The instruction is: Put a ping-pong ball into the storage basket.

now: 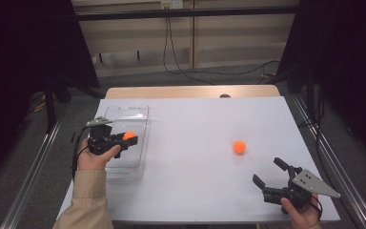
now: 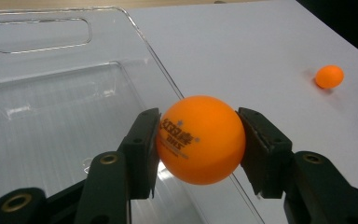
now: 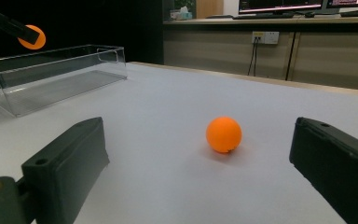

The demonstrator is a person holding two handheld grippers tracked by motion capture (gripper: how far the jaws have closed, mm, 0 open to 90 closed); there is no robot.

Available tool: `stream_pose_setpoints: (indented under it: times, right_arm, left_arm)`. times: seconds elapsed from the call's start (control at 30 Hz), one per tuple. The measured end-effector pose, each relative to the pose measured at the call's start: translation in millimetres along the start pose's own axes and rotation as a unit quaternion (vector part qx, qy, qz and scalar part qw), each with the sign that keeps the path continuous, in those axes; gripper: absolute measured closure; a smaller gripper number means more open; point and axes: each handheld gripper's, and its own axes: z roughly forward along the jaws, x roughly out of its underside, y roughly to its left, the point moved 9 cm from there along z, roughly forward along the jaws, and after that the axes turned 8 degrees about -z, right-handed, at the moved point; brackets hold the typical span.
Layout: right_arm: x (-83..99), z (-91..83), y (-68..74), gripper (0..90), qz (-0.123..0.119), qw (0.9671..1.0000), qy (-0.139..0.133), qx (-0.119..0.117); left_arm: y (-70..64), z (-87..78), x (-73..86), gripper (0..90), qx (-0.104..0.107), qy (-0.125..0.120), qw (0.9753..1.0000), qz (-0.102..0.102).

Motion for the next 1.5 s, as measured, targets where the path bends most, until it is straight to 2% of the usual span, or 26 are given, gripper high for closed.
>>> stream_pose_setpoints:
  times: [0.5, 1.2, 1.5]
  right_arm:
    - [-0.1, -0.6, -0.6, 3.3, -0.002, 1.0000, 0.000, 0.000]
    - [-0.3, -0.9, -0.9, 3.3, -0.002, 1.0000, -0.001, 0.000]
    - [-0.2, -1.0, -0.7, 3.4, -0.002, 1.0000, 0.000, 0.000]
  left_arm:
    - [9.9, 0.7, 1.1, 50.8, -0.011, -0.006, 0.9999, -0.002]
    - [16.5, 2.3, 1.2, 50.8, -0.027, -0.010, 0.9996, 0.003]
    - [21.7, 3.3, 2.5, 50.8, -0.032, -0.013, 0.9994, -0.007]
